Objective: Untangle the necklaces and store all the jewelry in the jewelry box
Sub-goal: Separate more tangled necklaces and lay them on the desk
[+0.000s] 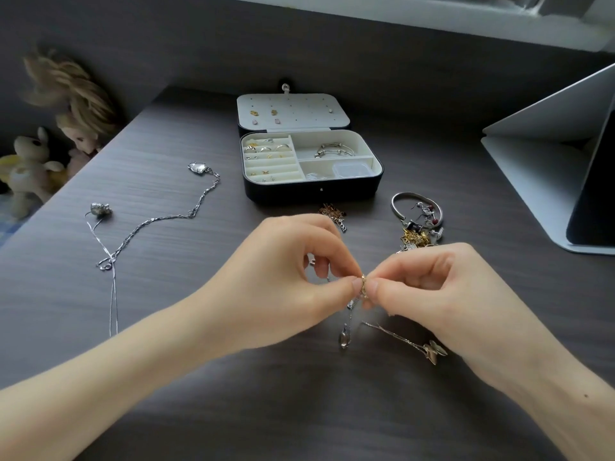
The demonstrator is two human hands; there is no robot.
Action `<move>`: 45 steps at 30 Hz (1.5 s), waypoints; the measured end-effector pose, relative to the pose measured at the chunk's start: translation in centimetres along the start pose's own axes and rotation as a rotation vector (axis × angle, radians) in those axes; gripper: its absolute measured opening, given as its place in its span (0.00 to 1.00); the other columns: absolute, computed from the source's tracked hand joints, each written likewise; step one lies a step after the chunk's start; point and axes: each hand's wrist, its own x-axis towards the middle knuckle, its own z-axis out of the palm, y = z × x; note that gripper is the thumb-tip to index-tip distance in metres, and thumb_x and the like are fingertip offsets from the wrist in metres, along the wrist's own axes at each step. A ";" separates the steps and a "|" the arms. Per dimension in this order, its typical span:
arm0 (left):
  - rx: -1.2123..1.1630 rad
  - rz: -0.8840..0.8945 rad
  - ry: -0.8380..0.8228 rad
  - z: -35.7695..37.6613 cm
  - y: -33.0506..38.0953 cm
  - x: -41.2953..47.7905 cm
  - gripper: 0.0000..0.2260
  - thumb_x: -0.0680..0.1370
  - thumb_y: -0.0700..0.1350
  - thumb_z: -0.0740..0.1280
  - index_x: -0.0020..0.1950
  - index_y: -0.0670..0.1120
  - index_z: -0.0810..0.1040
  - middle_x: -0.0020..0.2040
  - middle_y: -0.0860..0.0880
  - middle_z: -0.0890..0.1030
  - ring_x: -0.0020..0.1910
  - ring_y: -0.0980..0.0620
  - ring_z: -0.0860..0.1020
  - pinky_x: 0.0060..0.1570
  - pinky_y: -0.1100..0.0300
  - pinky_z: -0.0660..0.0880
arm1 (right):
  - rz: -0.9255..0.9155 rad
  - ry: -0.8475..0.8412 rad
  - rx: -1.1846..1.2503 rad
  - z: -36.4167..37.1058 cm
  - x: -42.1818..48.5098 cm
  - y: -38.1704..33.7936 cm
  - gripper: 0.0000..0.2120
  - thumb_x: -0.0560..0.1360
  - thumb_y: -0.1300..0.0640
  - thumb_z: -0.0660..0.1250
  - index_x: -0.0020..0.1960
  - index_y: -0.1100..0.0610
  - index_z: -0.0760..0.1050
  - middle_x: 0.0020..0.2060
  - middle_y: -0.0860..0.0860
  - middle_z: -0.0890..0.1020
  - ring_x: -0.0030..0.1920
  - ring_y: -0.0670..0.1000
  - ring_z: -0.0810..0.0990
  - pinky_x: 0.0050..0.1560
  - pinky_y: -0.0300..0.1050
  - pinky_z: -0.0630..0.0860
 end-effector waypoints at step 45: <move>0.191 0.124 -0.014 1.2 -1.0 -0.3 0.06 0.72 0.50 0.63 0.40 0.49 0.77 0.40 0.56 0.71 0.36 0.63 0.68 0.37 0.76 0.62 | -0.476 0.257 -0.634 0.7 0.0 1.4 0.09 0.67 0.54 0.62 0.32 0.55 0.77 0.28 0.45 0.76 0.32 0.46 0.72 0.34 0.34 0.67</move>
